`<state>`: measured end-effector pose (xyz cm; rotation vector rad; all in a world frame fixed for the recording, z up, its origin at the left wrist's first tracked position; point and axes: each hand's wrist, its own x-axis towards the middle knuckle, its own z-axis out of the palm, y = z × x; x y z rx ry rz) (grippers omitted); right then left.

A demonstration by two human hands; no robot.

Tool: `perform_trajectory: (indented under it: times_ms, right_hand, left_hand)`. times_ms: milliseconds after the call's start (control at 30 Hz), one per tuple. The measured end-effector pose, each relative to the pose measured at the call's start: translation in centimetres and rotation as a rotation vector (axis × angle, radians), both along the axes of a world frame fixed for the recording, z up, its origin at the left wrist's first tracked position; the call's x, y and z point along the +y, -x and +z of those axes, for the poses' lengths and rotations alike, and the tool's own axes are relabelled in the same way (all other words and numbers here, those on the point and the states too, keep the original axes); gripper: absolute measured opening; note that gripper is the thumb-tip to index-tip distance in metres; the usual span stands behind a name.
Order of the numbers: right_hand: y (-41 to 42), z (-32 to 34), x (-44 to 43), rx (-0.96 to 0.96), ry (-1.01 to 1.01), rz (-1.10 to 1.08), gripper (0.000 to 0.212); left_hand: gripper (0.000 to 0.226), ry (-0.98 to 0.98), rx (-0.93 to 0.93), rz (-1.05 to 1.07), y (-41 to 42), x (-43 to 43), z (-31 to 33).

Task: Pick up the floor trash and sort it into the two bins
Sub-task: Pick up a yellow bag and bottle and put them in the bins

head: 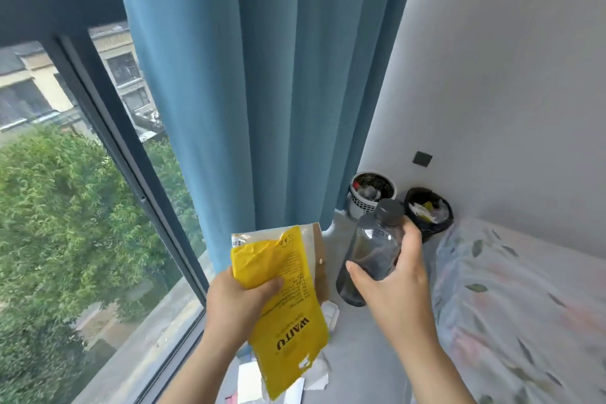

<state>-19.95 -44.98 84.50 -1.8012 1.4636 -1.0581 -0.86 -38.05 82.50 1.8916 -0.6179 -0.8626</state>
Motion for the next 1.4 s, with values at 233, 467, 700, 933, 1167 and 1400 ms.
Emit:
perform_trajectory:
  times_ms: [233, 467, 700, 933, 1167, 1400]
  right_hand:
    - [6.7, 4.9, -1.9, -0.051, 0.077, -0.102, 0.089]
    - [14.4, 6.5, -5.6, -0.046, 0.132, -0.139, 0.087]
    - [19.9, 6.8, -8.9, -0.039, 0.11, -0.171, 0.087]
    - [22.8, 7.2, -13.8, -0.034, 0.111, -0.219, 0.09]
    - [23.8, 6.8, -22.0, -0.067, 0.096, -0.221, 0.088]
    - [23.4, 6.2, -32.5, -0.099, 0.049, -0.238, 0.088]
  left_hand:
    - [0.014, 0.076, -0.105, -0.111, 6.1, -4.1, 5.2]
    - [0.018, 0.145, -0.119, -0.147, 13.8, -8.7, 6.4]
    - [0.023, 0.174, -0.094, -0.193, 19.3, -12.8, 7.3]
    - [0.025, 0.208, -0.105, -0.253, 22.4, -19.2, 8.8]
    - [0.024, 0.213, -0.12, -0.289, 23.4, -27.8, 8.0]
    - [0.023, 0.192, -0.162, -0.32, 22.3, -38.8, 7.6]
